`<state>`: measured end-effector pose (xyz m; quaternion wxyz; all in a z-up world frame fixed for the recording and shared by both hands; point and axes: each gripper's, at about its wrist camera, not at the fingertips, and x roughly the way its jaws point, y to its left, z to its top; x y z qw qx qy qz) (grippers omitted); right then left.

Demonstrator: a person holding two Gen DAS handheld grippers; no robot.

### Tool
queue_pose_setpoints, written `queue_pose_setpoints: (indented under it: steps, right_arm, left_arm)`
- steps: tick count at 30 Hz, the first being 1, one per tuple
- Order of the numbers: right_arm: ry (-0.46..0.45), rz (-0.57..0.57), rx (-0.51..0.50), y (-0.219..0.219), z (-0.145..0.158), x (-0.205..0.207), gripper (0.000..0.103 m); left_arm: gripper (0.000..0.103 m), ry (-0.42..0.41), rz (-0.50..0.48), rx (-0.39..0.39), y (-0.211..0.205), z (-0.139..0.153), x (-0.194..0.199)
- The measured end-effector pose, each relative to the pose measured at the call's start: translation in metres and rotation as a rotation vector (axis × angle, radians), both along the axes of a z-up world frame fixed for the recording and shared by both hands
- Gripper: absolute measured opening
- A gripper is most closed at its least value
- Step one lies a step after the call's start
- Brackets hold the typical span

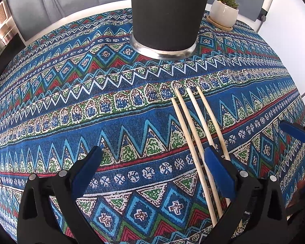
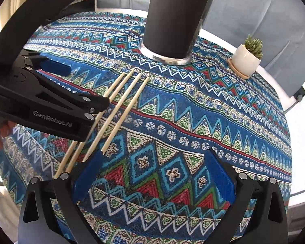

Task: Organize utensils
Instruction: 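Position both open grippers around single wooden sticks on the cloth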

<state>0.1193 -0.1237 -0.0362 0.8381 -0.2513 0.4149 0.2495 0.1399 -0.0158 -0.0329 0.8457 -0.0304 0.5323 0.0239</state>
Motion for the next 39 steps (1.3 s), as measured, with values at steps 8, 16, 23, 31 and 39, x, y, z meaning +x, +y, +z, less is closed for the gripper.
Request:
queue_pose_setpoints:
  steps: [8, 16, 23, 31, 39]
  right_arm:
    - [0.079, -0.024, 0.139, -0.008, 0.003, 0.009, 0.095]
    - [0.075, -0.011, 0.126, 0.002, -0.001, 0.010, 0.095]
    - [0.155, -0.061, 0.142, -0.013, -0.003, 0.019, 0.095]
    - [0.146, -0.008, 0.134, 0.001, -0.002, 0.010, 0.095]
    - [0.224, -0.092, 0.129, -0.010, -0.001, 0.024, 0.095]
  left_arm:
    - [0.099, 0.013, 0.038, -0.007, 0.010, 0.000, -0.012]
    - [0.099, 0.009, 0.023, 0.045, 0.001, -0.002, -0.013]
    - [0.099, -0.013, -0.027, 0.044, 0.006, -0.003, -0.015]
    - [0.099, -0.009, -0.058, 0.043, 0.024, -0.001, -0.031]
    - [0.099, -0.022, -0.073, 0.044, 0.039, -0.002, -0.040]
